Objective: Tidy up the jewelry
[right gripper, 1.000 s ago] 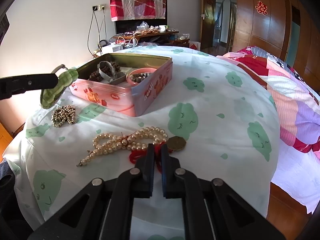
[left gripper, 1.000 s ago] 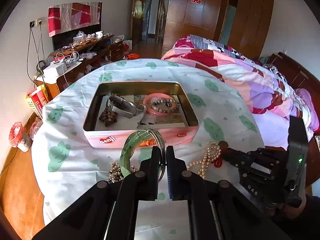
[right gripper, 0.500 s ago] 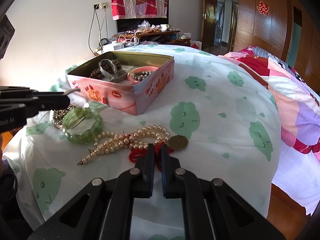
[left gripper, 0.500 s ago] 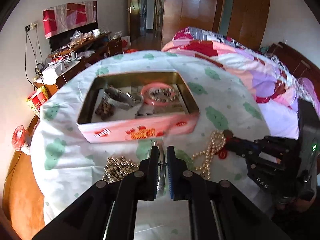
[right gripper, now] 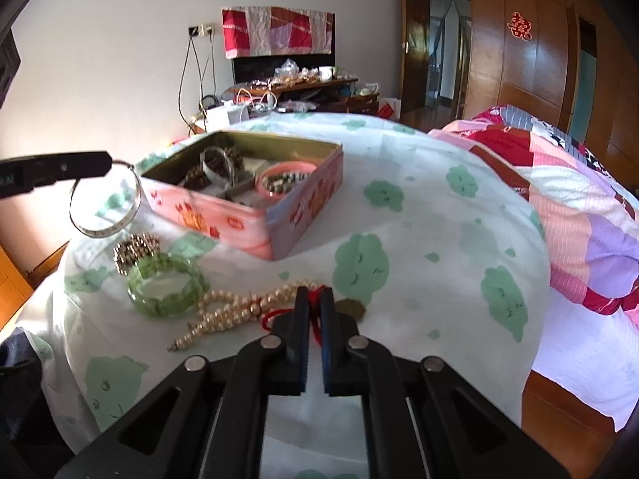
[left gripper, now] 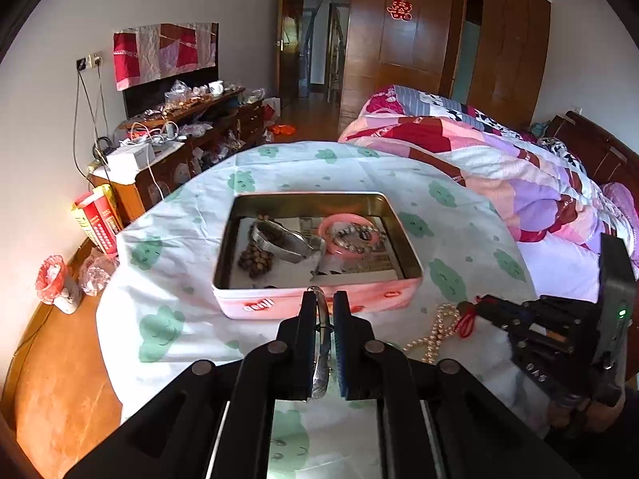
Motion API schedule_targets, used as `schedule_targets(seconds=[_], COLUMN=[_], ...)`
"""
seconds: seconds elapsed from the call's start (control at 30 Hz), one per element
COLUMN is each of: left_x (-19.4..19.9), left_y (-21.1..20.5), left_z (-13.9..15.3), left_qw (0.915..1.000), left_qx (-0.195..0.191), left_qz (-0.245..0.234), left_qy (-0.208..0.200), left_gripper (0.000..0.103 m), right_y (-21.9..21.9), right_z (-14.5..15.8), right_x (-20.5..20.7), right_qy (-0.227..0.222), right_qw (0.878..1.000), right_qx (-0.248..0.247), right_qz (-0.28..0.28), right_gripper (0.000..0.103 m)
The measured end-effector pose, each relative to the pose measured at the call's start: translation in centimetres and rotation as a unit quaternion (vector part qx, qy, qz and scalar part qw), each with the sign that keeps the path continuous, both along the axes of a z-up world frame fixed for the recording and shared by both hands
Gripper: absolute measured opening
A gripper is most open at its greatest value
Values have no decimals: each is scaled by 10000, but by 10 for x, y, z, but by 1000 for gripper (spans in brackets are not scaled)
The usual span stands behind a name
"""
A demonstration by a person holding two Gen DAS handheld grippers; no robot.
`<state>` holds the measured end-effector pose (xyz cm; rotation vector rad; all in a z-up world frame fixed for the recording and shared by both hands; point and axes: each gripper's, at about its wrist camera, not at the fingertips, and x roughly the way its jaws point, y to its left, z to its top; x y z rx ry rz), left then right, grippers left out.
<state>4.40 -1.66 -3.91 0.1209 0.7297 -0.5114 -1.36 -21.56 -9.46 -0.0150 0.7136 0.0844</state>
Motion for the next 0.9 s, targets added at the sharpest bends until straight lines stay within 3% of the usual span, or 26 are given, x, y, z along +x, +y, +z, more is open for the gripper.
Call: schedule_targets(seconds=[0.27,0.57,0.9], left_x=[16,61,101], left_y=[8,5,-18], left_z=[17,36,18], left_qw=[9996,9984,9960], left_qx=[93,269,750], left_qz=[89,158,135], left_qy=[-243,-470,-468], left_gripper=[7,7,8], right_y=[-4,9,24], right_z=[23,58,77], right_x=[7,39,88], right_qy=[-202,-530,-729], right_qw=[9998,9981,9961], right_qx=[16,-178,-200], right_qz=[-3,246,451], right_gripper=[6,5,6])
